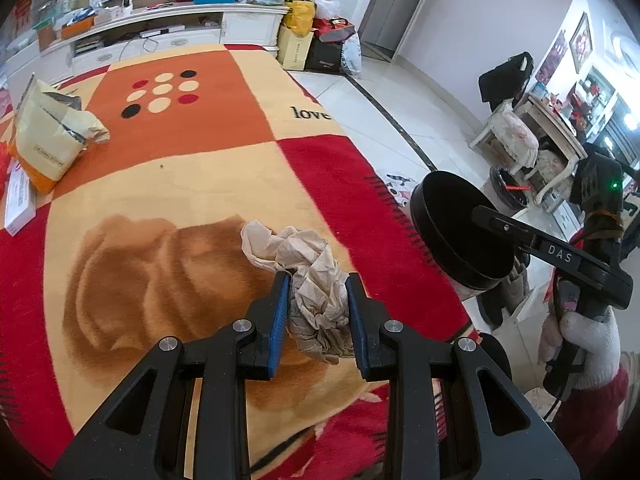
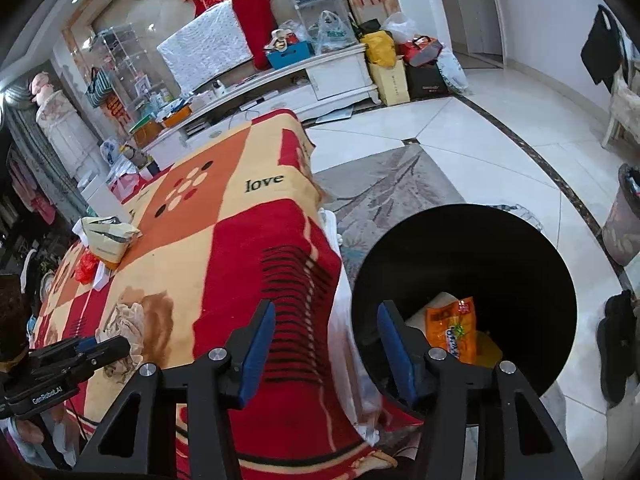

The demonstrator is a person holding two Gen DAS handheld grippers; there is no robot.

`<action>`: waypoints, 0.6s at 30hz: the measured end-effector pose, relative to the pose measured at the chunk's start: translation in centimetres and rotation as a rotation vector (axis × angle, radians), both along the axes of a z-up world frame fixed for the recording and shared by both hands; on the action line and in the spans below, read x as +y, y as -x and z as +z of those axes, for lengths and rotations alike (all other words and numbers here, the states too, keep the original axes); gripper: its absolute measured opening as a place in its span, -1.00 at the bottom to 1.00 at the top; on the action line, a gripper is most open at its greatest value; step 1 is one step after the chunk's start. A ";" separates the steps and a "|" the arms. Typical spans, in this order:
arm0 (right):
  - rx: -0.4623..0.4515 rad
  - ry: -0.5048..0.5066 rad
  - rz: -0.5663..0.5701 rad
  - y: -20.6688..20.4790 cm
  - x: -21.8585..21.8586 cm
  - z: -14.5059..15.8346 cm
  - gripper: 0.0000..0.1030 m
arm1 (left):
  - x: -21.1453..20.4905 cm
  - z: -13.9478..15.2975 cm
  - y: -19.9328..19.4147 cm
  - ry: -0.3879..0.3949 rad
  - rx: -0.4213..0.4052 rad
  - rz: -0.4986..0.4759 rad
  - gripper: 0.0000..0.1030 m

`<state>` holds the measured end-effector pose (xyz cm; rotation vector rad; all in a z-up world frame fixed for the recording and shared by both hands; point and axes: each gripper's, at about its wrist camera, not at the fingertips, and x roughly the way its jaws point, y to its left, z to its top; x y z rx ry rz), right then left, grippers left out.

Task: Collect trash
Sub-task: 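Open the right gripper to drop the box while the left drops the paper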

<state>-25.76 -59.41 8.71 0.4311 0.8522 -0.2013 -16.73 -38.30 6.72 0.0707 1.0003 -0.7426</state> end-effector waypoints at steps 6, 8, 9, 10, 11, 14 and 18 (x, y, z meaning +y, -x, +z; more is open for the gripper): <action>-0.006 -0.020 -0.007 0.4 -0.5 -0.2 -0.01 | -0.1 -0.2 -0.1 -0.006 -0.001 0.005 -0.50; -0.006 -0.024 -0.017 0.4 -0.8 -0.2 -0.01 | 0.1 -0.3 -0.2 -0.008 0.005 0.009 -0.50; -0.007 -0.027 -0.027 0.4 -1.0 -0.2 -0.01 | 0.1 -0.3 -0.1 -0.010 0.005 0.010 -0.50; -0.006 -0.027 -0.043 0.6 -1.4 -0.1 -0.01 | 0.1 -0.2 -0.1 -0.011 0.003 0.010 -0.50; -0.008 -0.027 -0.055 0.7 -1.8 0.0 -0.01 | 0.1 -0.2 -0.1 -0.011 0.001 0.009 -0.50; -0.008 -0.033 -0.090 1.4 -3.2 0.6 -0.01 | 0.1 -0.2 -0.2 -0.011 0.001 0.009 -0.50; 0.003 -0.025 -0.112 2.1 -4.4 0.6 0.05 | -0.5 -0.2 -0.1 -0.002 0.022 -0.011 -0.50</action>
